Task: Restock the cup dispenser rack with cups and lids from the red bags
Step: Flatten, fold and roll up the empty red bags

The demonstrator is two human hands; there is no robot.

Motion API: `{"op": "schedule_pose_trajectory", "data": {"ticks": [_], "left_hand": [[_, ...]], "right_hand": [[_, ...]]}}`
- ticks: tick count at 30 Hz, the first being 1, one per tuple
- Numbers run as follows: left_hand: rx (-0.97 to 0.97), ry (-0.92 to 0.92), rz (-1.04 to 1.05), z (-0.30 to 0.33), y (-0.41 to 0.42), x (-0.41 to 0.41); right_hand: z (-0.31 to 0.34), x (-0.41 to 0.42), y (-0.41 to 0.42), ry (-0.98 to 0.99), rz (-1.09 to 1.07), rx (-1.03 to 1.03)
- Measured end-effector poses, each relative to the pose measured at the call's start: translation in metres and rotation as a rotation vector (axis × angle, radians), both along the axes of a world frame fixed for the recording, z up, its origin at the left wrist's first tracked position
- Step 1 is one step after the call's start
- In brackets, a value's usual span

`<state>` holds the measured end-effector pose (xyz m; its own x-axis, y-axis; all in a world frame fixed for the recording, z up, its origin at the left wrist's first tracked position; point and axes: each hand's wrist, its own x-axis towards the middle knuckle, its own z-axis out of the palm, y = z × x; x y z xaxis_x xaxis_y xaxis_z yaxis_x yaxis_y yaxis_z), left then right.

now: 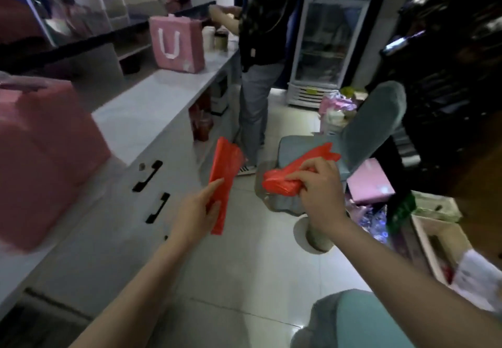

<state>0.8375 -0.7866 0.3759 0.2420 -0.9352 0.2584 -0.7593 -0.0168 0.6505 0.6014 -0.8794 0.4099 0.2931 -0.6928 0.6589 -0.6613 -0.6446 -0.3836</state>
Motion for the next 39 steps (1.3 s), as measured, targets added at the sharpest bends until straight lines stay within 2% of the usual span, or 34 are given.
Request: {"op": "schedule_pose_trajectory", "data": {"ticks": [8,14,20,27,33,39], "left_hand": [[0.155,-0.089,-0.289,-0.032,-0.156,-0.096],[0.298,-0.001,-0.5,-0.073,-0.268,-0.146],[0.442,0.069,-0.641,-0.102,-0.403,-0.191],[0.657,0.182,-0.72,-0.139,-0.504,-0.242],[0.816,0.189,-0.665,-0.176,-0.585,-0.289],[0.946,0.116,-0.64,-0.223,-0.643,-0.321]], "right_hand": [[-0.05,-0.111,-0.067,-0.12,-0.308,0.263],[-0.088,-0.165,-0.125,-0.07,-0.521,0.428],[-0.121,-0.2,-0.209,-0.144,-0.559,0.613],[-0.166,-0.244,-0.291,-0.218,-0.645,0.765],[-0.209,-0.284,-0.378,-0.209,-0.641,0.87],[-0.259,-0.308,-0.434,-0.222,-0.598,0.963]]}}
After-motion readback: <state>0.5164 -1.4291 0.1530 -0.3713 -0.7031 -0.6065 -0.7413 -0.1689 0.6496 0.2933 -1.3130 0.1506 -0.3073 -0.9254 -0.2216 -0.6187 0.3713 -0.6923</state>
